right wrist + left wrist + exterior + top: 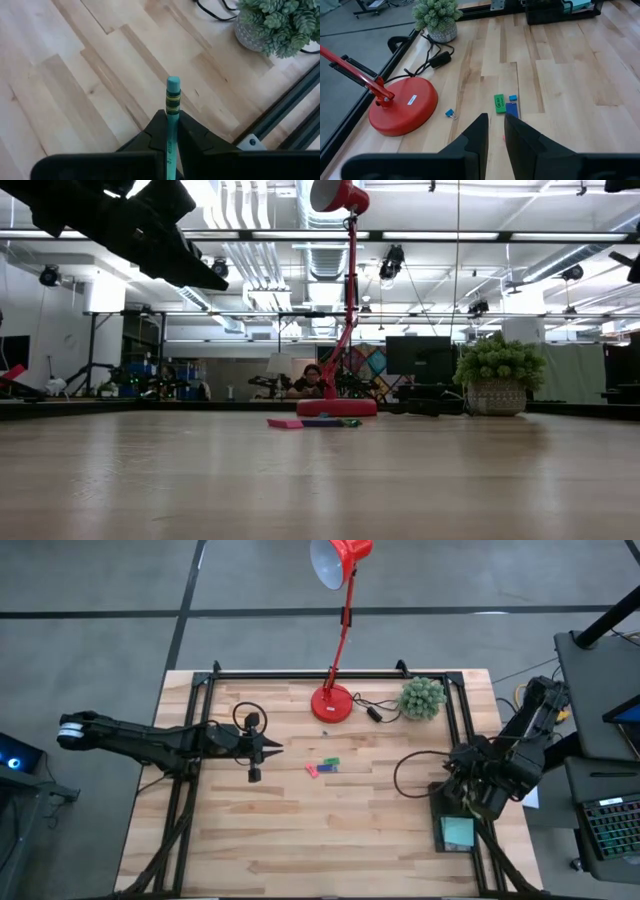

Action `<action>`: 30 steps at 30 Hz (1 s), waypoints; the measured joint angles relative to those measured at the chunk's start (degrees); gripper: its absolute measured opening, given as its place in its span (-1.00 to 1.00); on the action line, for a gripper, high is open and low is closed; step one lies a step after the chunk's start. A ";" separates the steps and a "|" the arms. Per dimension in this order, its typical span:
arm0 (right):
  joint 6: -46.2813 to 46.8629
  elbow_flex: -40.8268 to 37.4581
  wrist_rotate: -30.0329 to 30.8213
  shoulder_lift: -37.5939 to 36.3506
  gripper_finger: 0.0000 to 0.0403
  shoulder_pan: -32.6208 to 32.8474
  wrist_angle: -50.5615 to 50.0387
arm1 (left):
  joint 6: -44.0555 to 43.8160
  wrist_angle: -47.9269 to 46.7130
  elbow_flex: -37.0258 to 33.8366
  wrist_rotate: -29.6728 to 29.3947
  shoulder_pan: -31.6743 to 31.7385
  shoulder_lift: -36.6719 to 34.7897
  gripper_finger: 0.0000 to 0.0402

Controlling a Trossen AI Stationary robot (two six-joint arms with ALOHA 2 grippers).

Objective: Pick and place office supplies into organizer
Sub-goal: Put the blue pencil into the black desk organizer

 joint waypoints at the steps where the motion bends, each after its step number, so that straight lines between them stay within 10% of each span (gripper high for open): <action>1: 0.44 -0.07 0.07 0.00 -0.93 0.10 -0.01 | 0.00 -0.02 0.00 0.00 0.00 0.00 -0.76; 30: -0.03 4.58 7.67 0.50 -0.92 0.17 0.30 | -0.02 -0.02 -0.02 0.00 0.00 0.00 -0.76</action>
